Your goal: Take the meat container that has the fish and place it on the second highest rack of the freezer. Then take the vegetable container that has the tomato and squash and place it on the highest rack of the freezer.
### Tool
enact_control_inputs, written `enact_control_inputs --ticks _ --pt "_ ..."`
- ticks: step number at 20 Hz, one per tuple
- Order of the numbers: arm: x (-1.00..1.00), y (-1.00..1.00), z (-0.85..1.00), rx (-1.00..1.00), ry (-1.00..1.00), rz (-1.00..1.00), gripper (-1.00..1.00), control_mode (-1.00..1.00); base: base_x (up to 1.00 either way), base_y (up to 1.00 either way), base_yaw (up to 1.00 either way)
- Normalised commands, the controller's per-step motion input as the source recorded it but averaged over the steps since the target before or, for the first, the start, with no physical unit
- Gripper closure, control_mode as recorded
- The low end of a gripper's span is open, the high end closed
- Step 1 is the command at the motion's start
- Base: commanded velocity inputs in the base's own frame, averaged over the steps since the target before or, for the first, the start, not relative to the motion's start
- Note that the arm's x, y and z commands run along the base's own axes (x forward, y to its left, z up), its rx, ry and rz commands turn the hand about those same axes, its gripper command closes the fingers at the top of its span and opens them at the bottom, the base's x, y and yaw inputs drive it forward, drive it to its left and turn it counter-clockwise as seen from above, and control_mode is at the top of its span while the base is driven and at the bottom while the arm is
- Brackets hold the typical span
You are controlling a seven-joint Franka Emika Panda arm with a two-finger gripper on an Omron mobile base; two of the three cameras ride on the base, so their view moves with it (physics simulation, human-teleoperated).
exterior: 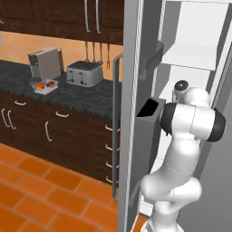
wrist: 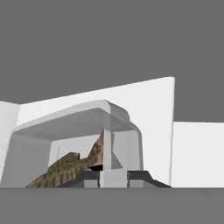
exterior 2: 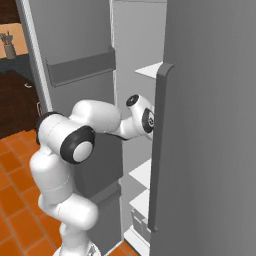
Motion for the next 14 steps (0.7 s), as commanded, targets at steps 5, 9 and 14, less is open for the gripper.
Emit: enact_control_inputs --ticks 5,9,14 --pt "0.48 -0.23 -0.30 0.00 0.00 0.00 1.00 -1.00 0.00 0.00 0.00" --pt "0.24 -0.11 -0.11 0.00 0.00 0.00 1.00 -1.00 0.00 0.00 0.00" --pt "0.00 0.00 0.00 0.00 0.00 0.00 1.00 -1.00 0.00 0.00 0.00"
